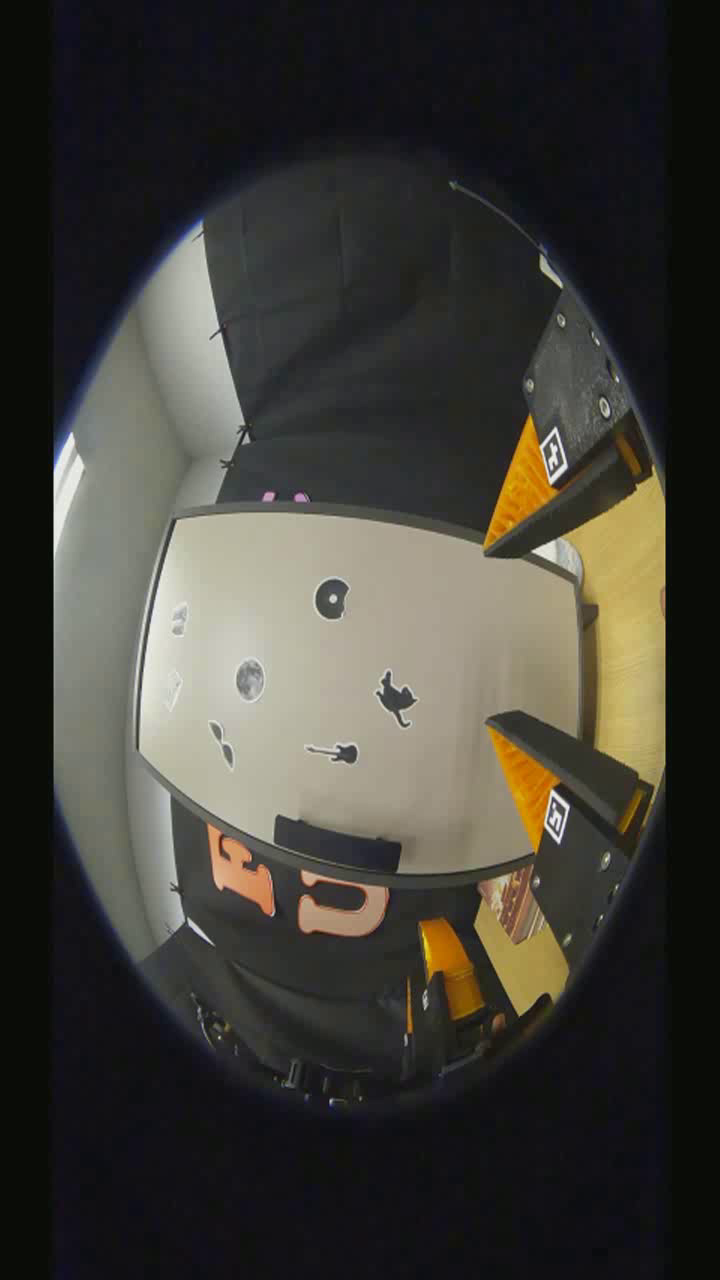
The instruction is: Open the cabinet door with the right hand, grasp the bottle in the cabinet with the left hand and place it on the coaster, then close the cabinet door with the right hand.
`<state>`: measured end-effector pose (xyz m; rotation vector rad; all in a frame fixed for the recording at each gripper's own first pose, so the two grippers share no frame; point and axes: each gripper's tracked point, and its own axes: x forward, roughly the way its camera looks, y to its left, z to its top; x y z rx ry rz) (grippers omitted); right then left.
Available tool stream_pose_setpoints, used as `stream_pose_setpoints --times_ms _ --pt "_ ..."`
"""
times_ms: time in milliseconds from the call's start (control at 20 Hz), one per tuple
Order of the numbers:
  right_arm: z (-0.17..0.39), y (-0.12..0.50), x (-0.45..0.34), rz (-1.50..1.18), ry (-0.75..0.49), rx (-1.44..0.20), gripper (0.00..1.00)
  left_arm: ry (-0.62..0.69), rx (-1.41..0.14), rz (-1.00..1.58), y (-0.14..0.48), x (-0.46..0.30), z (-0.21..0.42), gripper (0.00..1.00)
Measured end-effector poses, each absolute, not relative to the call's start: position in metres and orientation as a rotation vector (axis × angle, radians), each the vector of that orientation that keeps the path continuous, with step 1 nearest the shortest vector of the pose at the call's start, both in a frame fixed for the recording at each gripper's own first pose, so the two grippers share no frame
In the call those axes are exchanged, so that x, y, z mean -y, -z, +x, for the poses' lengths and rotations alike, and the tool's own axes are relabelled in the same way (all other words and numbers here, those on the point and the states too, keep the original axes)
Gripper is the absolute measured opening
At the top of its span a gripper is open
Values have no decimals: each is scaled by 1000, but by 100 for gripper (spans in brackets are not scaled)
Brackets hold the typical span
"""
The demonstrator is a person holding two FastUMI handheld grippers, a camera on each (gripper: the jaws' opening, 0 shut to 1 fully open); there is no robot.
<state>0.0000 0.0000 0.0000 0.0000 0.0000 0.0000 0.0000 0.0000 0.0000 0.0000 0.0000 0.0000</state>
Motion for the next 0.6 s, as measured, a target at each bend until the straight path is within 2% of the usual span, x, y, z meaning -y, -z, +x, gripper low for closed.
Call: stream_pose_setpoints --times_ms 300,400,600 --pt "2 -6 7 -17 43 -10 95 57 39 -5 -17 11 1 94" --pt "2 -11 1 -17 34 -1 93 69 42 7 -20 11 -1 94" --pt "3 -19 -10 -11 19 15 95 76 49 32 -25 14 -2 94"
